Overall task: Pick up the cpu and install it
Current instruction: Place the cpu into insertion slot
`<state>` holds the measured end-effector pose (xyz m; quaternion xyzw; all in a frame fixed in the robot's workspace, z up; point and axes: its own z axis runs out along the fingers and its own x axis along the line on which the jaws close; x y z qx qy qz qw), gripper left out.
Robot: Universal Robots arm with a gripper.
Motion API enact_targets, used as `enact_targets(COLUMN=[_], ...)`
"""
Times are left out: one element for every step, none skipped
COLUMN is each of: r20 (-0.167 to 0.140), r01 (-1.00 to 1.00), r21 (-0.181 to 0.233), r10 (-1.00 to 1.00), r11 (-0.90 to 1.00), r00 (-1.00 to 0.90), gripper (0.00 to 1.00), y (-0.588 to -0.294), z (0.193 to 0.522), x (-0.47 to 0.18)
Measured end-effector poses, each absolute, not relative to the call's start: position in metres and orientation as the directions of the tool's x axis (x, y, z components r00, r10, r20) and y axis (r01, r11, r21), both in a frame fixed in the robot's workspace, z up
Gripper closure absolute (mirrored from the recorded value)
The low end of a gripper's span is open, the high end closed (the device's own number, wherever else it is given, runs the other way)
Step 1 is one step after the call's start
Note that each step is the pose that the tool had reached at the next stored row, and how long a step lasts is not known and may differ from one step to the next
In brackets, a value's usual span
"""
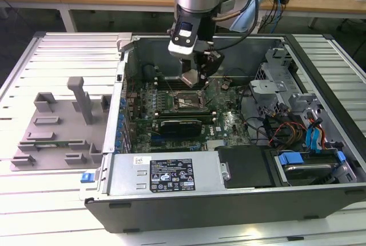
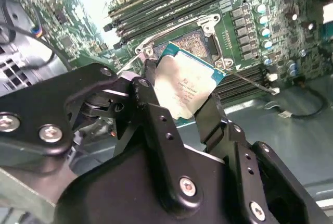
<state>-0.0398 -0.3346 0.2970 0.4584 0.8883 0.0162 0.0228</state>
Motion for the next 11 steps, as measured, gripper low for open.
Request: enact_targets(r20=[-0.026,-0.026,-0.026,-0.026,-0.026,-0.026,-0.026,-0.026,-0.026,-0.026,-0.026], r01=[0.823,0.833,0.850,0.870,0.887,0.902,0.914,0.928,0.940,0.948,0.954], r21=[0.050,0.050,0.050,0.050,0.050,0.050,0.050,0.050,0.050,0.050,0.050], r10=[0.825,0.835,0.852,0.871,0.889,0.904,0.916,0.929,0.941,0.950,0.955], r11=[0.566,0.551,0.524,0.491,0.458,0.428,0.402,0.370,0.338,0.313,0.297], r00=[-0.565,-0.550,-0.524,-0.490,-0.457,-0.427,-0.401,-0.370,-0.337,-0.313,-0.296], gripper=[0.45,0.45,0.45,0.45,0.45,0.45,0.45,0.45,0.45,0.45,0.45], y=[-0.3346,-0.3346,-0.3346,-0.3346,-0.3346,-0.3346,-0.3346,-0.3346,-0.3346,-0.3346,-0.3346], z=[0.2970,0.2970,0.2969,0.2968,0.2967,0.2966,0.2965,0.2964,0.2964,0.2963,0.2963], x=[-0.0398,-0.0398,-0.0398,-0.0398,-0.0398,-0.0398,-0.0398,-0.0398,-0.0398,-0.0398,-0.0398])
